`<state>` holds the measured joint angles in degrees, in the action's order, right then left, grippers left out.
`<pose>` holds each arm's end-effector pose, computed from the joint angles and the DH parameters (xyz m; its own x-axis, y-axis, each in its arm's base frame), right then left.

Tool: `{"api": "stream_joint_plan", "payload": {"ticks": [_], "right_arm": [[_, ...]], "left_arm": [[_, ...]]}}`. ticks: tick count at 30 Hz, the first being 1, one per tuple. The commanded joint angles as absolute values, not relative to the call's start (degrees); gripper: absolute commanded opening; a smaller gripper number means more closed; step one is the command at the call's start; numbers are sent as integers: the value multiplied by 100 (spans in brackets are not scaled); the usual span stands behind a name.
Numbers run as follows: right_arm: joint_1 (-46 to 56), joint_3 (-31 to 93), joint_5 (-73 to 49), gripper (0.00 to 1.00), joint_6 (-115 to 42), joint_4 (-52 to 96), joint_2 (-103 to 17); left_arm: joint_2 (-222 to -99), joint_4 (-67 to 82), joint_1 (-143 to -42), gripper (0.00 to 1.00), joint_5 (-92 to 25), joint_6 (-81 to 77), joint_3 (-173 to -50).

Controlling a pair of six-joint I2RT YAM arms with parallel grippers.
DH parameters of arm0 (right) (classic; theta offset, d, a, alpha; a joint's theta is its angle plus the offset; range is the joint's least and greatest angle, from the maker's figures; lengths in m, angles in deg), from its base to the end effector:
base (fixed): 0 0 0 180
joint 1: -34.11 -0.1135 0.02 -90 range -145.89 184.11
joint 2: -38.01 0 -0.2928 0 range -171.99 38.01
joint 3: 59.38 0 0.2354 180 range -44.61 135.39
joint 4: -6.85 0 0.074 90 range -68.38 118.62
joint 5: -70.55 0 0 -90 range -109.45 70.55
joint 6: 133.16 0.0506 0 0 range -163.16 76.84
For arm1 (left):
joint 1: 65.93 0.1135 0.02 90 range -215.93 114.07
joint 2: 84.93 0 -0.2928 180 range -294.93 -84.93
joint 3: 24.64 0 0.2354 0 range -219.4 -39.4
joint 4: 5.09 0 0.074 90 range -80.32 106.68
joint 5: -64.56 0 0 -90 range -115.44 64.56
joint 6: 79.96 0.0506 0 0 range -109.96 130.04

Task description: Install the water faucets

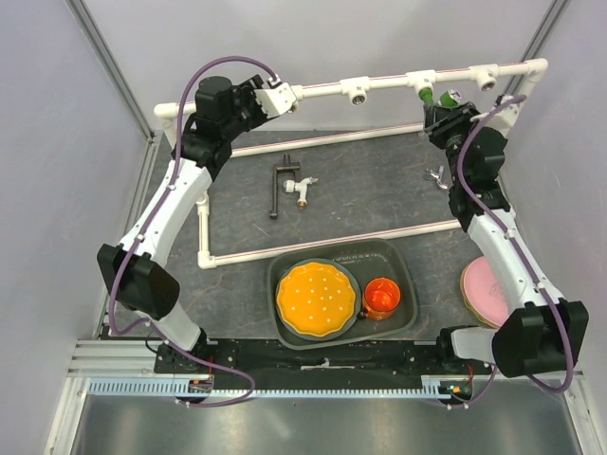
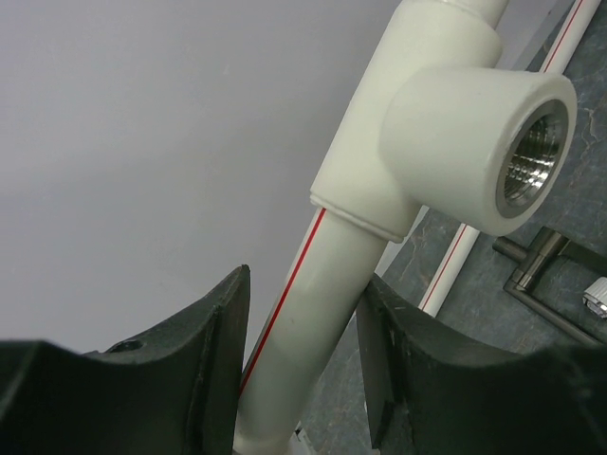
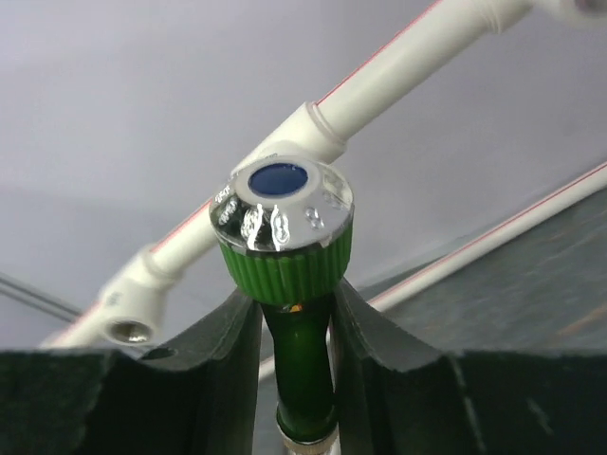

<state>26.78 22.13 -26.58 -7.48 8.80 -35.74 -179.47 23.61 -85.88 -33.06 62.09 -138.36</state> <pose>0.2933 0.0314 0.4390 0.0792 0.5937 -0.8008 -0.0619 0.8047 0.5905 0.3624 -0.1387 0.4622 0.2680 0.7342 -0.6238 0.4062 0.5010 0.7642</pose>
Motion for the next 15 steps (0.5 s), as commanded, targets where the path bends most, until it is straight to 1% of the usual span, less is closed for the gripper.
{"api": "stream_joint_plan", "payload": {"ticks": [1, 3, 4, 5, 8, 9, 11, 12, 13, 14, 15], "right_arm": [[2725, 1508, -1497, 5, 2919, -778, -3748], [2822, 1158, -1383, 6, 3670, -1176, -3809], [2848, 1042, -1365, 8, 4265, -1543, -3819], [2857, 928, -1382, 11, 4462, -1704, -3827], [2954, 742, -1356, 29, 4614, -1881, -3740], [3006, 734, -1347, 46, 4518, -1837, -3618], [3103, 768, -1251, 67, 4029, -1583, -3363], [3208, 804, -1224, 86, 3807, -1217, -3266], [3252, 847, -1198, 94, 3553, -1013, -3152], [3296, 909, -1180, 98, 2924, -759, -2924], [3375, 1049, -1197, 98, 2622, -208, -2818]], "left_arm": [[-17695, 2673, -8518, 2, -3221, 5583, -13696], [-17687, 2655, -8518, 2, -3239, 5574, -13705], [-17678, 2655, -8518, 2, -3265, 5574, -13696], [-17678, 2646, -8518, 2, -3274, 5566, -13696], [-17686, 2637, -8518, 2, -3283, 5565, -13688], [-17687, 2637, -8518, 2, -3283, 5557, -13679], [-17678, 2637, -8510, 2, -3265, 5565, -13661], [-17678, 2637, -8518, 2, -3248, 5566, -13652], [-17678, 2629, -8518, 2, -3239, 5574, -13652], [-17678, 2629, -8510, 2, -3247, 5566, -13661], [-17669, 2629, -8518, 2, -3247, 5574, -13652]]}}
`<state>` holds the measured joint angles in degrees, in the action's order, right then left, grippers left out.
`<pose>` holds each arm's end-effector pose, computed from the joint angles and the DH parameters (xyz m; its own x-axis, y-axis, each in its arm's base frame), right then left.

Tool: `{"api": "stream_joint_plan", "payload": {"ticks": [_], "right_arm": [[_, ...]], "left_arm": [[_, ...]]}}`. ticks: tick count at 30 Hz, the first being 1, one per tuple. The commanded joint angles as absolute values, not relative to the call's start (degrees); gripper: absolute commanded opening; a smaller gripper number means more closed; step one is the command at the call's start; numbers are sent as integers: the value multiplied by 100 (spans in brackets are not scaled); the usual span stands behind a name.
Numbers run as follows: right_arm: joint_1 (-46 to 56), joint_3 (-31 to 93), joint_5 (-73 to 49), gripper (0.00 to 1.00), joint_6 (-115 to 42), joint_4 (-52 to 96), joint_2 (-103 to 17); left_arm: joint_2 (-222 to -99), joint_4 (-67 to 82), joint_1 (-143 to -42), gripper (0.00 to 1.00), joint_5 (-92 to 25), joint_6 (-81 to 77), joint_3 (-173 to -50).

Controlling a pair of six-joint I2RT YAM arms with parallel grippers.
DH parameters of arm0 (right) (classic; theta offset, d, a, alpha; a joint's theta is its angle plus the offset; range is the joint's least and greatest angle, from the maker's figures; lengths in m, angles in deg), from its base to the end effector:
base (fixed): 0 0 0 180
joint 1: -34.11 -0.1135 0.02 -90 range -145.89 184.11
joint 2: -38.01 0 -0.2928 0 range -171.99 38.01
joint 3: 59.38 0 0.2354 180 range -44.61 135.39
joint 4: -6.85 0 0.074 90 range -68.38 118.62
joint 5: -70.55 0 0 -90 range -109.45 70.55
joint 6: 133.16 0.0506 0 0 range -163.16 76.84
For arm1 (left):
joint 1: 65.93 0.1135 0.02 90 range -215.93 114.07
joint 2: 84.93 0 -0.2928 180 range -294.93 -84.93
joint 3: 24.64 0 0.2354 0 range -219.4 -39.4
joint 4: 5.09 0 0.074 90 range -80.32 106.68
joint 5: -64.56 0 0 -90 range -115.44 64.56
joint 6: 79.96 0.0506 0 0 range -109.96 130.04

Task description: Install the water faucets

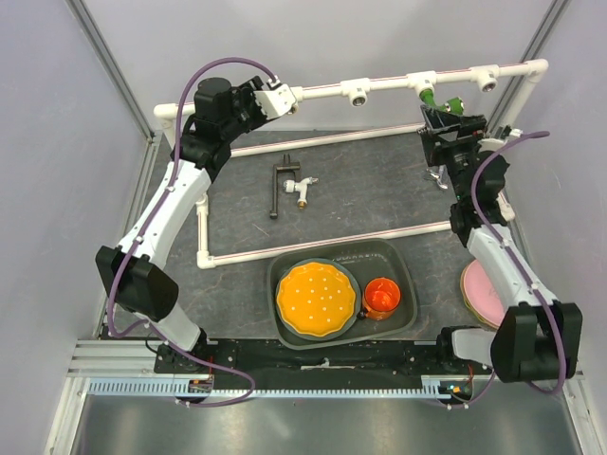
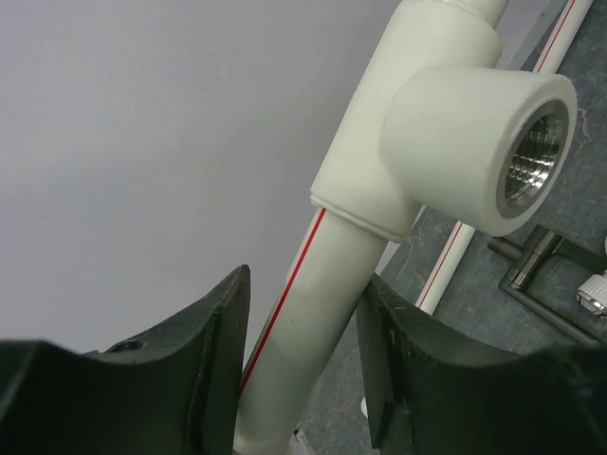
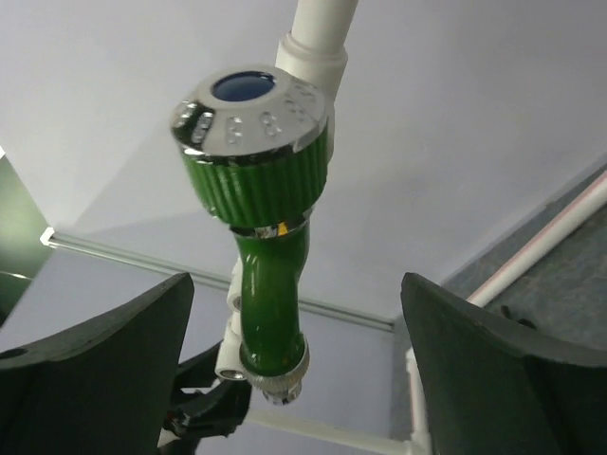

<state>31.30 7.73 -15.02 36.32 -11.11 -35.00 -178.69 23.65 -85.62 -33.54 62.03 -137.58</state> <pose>0.2898 0.0181 0.3953 -0.0841 0.9773 -0.1944 -0.2279 0.1711 0.9585 0.3591 -0.1361 0.4624 0.2696 0.7320 -0.6257 0.4092 0.5011 0.7626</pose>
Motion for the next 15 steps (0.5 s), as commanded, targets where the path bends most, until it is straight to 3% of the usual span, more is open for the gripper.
{"api": "stream_joint_plan", "payload": {"ticks": [1, 9, 15], "right_arm": [[3385, 1111, -1224, 98, 2271, 76, -2704], [3385, 2323, -1777, 98, -2084, 2834, -1920], [3385, 2518, -2252, 98, -4848, 3349, -1701]], "left_arm": [[-17678, 2629, -8518, 2, -3256, 5566, -13652], [-17660, 2629, -8518, 2, -3274, 5548, -13644], [-17669, 2611, -8510, 2, -3344, 5495, -13644]]}}
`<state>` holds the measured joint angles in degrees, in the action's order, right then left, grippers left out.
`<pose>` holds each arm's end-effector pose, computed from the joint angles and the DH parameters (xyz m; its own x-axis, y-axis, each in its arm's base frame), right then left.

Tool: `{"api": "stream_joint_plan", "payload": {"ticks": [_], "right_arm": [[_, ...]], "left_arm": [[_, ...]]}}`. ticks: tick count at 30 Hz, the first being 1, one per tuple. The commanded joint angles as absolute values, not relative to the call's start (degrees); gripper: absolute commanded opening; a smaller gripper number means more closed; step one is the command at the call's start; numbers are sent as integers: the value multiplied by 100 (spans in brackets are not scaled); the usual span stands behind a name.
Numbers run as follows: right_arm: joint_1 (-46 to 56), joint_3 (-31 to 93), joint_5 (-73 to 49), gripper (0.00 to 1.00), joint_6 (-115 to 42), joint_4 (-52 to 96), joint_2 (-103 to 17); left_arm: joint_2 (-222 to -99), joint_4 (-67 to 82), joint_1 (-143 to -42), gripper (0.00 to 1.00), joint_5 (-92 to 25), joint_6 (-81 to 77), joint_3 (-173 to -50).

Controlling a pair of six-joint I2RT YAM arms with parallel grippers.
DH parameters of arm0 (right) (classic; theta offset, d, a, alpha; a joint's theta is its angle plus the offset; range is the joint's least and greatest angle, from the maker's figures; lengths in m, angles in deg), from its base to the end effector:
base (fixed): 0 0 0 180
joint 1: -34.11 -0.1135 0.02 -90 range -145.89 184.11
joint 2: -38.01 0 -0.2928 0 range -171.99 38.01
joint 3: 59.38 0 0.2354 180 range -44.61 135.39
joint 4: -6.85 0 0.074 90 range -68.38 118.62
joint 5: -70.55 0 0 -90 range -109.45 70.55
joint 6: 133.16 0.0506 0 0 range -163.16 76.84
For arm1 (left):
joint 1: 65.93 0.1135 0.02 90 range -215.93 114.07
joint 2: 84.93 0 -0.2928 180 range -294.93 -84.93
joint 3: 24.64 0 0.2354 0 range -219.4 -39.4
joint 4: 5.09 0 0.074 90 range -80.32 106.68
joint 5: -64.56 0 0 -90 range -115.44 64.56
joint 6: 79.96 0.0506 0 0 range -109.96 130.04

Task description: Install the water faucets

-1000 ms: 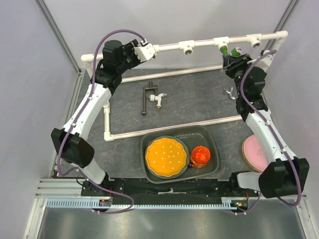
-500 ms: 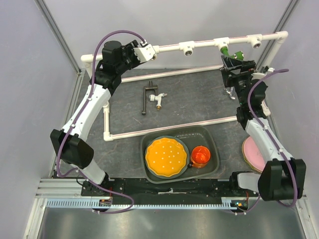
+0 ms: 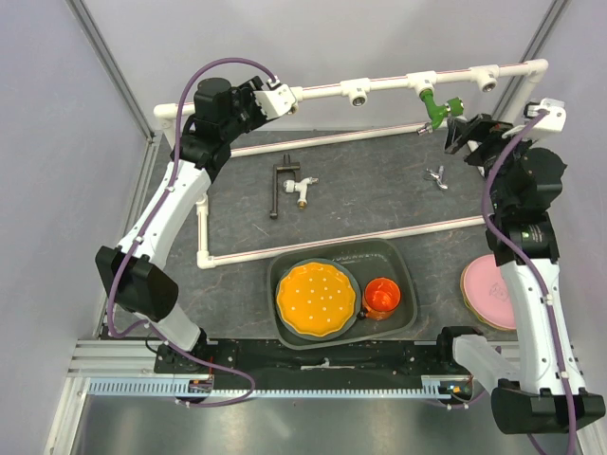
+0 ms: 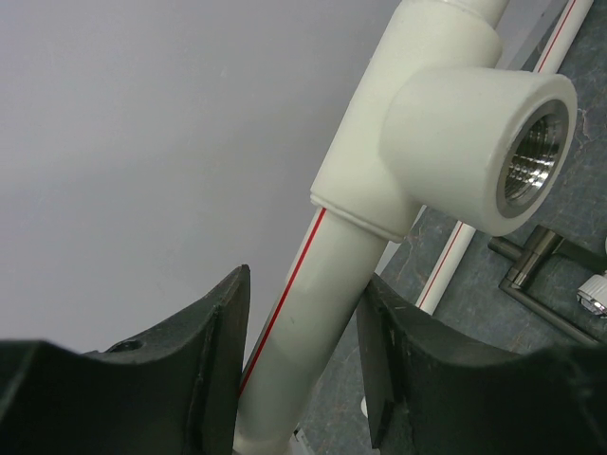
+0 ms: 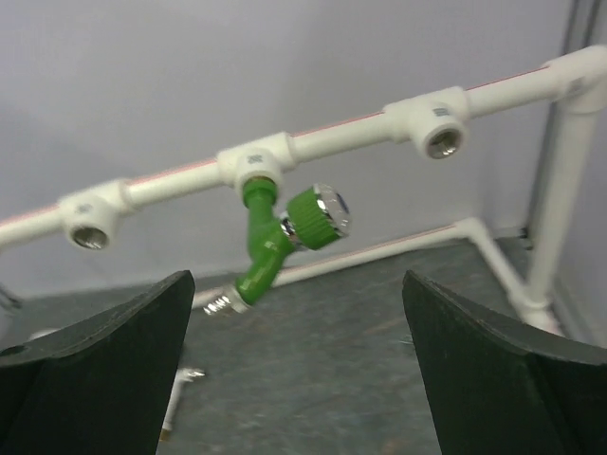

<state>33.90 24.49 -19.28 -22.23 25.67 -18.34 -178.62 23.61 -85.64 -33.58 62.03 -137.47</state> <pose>0.1897 0.0008 0.4849 0.1389 0.3577 -0.9234 -0.0602 0.9338 0.3527 0.3587 -0.1361 0.4623 0.2703 0.7317 -0.6258 0.4097 0.5007 0.7625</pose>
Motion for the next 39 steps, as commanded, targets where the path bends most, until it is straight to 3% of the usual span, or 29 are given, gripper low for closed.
{"api": "stream_joint_plan", "payload": {"ticks": [1, 7, 15, 26, 39], "right_arm": [[3385, 2518, -2287, 98, -5409, 3375, -1692], [2964, 2869, -2857, 98, -7494, 3831, -2007], [1970, 2861, -4578, 98, -9753, 3683, -2412], [1390, 2773, -5539, 98, -11276, 2217, -3185], [1302, 2491, -5715, 98, -12304, 502, -4011]], "left_arm": [[-17660, 2611, -8518, 2, -3353, 5495, -13644], [-17722, 2594, -8509, 2, -3467, 5399, -13652], [-17757, 2637, -8518, 2, -3441, 5381, -13688], [-17766, 2708, -8527, 2, -3423, 5355, -13670], [-17739, 2883, -8553, 2, -3432, 5337, -13705]]}}
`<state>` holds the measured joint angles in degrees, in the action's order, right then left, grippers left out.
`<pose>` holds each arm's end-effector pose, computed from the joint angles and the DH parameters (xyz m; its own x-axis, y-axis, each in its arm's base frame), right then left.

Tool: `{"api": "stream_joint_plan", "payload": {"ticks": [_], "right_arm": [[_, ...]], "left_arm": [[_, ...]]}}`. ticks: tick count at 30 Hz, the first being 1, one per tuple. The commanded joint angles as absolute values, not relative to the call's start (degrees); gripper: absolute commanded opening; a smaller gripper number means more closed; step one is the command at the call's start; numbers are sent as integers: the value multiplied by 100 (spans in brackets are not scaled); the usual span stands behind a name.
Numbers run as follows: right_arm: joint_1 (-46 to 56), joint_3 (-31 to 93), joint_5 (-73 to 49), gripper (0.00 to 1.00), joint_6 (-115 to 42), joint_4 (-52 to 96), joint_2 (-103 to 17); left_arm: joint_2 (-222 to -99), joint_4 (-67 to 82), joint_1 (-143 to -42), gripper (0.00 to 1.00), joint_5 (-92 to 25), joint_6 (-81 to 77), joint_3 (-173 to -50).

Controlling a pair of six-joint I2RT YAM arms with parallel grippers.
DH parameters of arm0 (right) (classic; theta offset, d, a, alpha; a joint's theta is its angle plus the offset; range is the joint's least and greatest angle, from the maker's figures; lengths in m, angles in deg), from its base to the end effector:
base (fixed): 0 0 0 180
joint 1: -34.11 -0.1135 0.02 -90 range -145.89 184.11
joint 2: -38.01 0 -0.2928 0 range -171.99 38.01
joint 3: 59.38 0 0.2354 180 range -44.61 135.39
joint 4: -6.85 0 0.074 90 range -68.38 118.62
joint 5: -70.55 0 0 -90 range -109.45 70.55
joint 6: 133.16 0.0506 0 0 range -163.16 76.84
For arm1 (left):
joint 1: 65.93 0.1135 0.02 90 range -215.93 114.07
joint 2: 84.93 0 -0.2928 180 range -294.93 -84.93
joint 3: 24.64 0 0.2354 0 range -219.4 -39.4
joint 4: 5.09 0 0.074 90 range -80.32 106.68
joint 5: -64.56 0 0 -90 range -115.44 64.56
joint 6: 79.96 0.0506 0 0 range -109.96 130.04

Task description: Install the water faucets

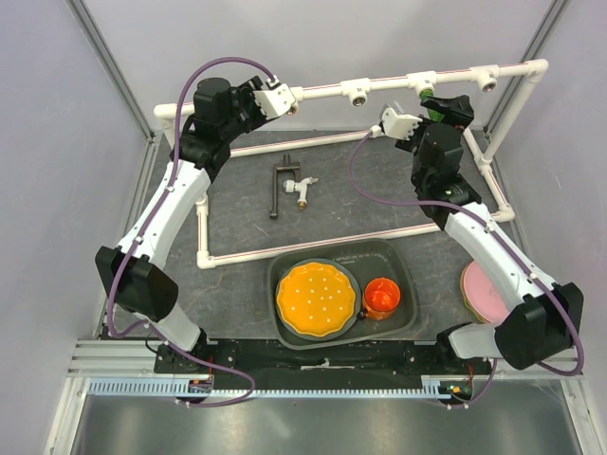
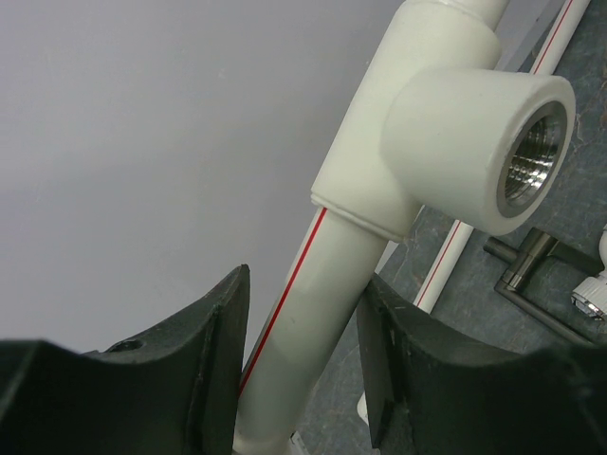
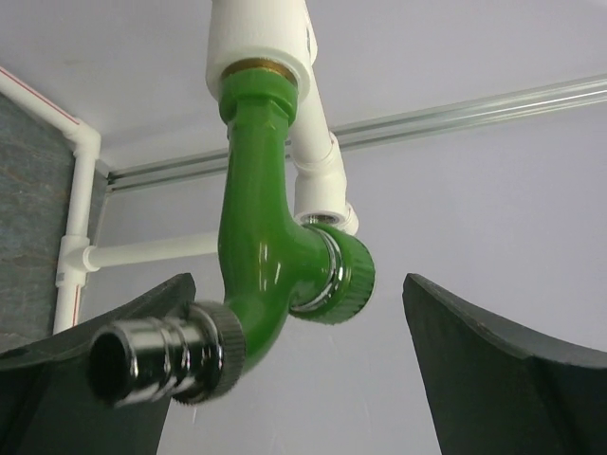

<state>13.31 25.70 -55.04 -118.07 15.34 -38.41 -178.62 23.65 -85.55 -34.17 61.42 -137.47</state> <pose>0.2901 0.0787 0.4339 -0.2458 -0.9333 -0.2620 0.0691 0.2527 -0.9651 0.3587 -0.1360 0.4622 0.2714 0.7231 -0.6352 0.4179 0.5060 0.7546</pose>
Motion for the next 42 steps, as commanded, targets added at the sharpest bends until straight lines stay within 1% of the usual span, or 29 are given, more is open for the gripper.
{"api": "stream_joint_plan", "payload": {"ticks": [1, 6, 8, 9, 10, 12, 13, 15, 16, 19, 23, 24, 26, 27, 29, 30, 31, 33, 34, 35, 36, 37, 38, 39, 40, 41, 42], "right_arm": [[1302, 2535, -5707, 98, -12331, 457, -4064], [1293, 2623, -5654, 98, -12455, 246, -4302], [1293, 2667, -5662, 93, -12420, 272, -4346], [1293, 2685, -5680, 89, -12402, 290, -4389], [1293, 2720, -5750, 79, -12358, 333, -4416], [1293, 2746, -5820, 70, -12323, 360, -4477], [1293, 2738, -5829, 60, -12305, 352, -4487], [1293, 2737, -5847, 49, -12200, 404, -4495], [1284, 2764, -5830, 40, -12148, 500, -4487], [1302, 2938, -5777, 28, -11490, 737, -4469], [1302, 3141, -5347, 20, -10024, 1353, -4346], [1319, 3229, -5094, 17, -9133, 1458, -4268], [1346, 3282, -4881, 13, -8258, 1652, -4206], [1346, 3282, -4758, 10, -7505, 1687, -4153], [1381, 3282, -4407, 6, -6658, 1766, -4083], [1398, 3274, -4345, 0, -6254, 1775, -4030], [1529, 3256, -3961, 0, -5258, 1767, -3986], [1801, 3117, -3380, 0, -4086, 1749, -3863], [2133, 3020, -3003, 0, -2956, 1584, -3836], [2293, 2897, -2364, 0, -2310, 1382, -3801], [2443, 2556, -2036, 0, -1773, 1136, -3749], [2697, 2370, -1763, 0, -714, 568, -3731], [2812, 2203, -1325, 0, -217, 267, -3731], [2918, 1914, -1164, 0, 250, -15, -3757], [3093, 1772, -1023, 0, 802, -644, -3775], [3164, 1614, -752, 0, 1730, -1025, -3836], [3278, 1343, -662, 0, 2296, -1403, -3888]], "left_arm": [[-17739, 2892, -8562, 2, -3423, 5337, -13714], [-17757, 2971, -8580, 2, -3423, 5337, -13793], [-17774, 2989, -8588, 2, -3423, 5337, -13811], [-17766, 2998, -8597, 2, -3414, 5346, -13811], [-17774, 2998, -8597, 2, -3406, 5346, -13828], [-17757, 3006, -8606, 2, -3397, 5355, -13828], [-17757, 2998, -8606, 2, -3388, 5355, -13837], [-17731, 2998, -8606, 2, -3388, 5372, -13837], [-17722, 3006, -8606, 2, -3388, 5364, -13828], [-17704, 3007, -8606, 2, -3405, 5372, -13819], [-17687, 3015, -8615, 2, -3423, 5355, -13828], [-17687, 3015, -8615, 2, -3441, 5355, -13811], [-17652, 3007, -8615, 2, -3432, 5355, -13793], [-17651, 3007, -8615, 2, -3432, 5355, -13784], [-17634, 3015, -8615, 2, -3449, 5363, -13749], [-17634, 3015, -8615, 2, -3441, 5363, -13749], [-17634, 3007, -8624, 2, -3449, 5363, -13740], [-17608, 3015, -8624, 2, -3458, 5355, -13740], [-17590, 3015, -8624, 2, -3467, 5355, -13732], [-17581, 3015, -8615, 2, -3450, 5355, -13731], [-17564, 3007, -8624, 2, -3467, 5355, -13714], [-17546, 3015, -8624, 2, -3476, 5346, -13697], [-17546, 3015, -8615, 2, -3476, 5363, -13696], [-17537, 3007, -8624, 2, -3476, 5372, -13670], [-17528, 3007, -8624, 2, -3467, 5372, -13679], [-17528, 3007, -8624, 2, -3467, 5381, -13670], [-17537, 3007, -8624, 2, -3467, 5390, -13670]]}}
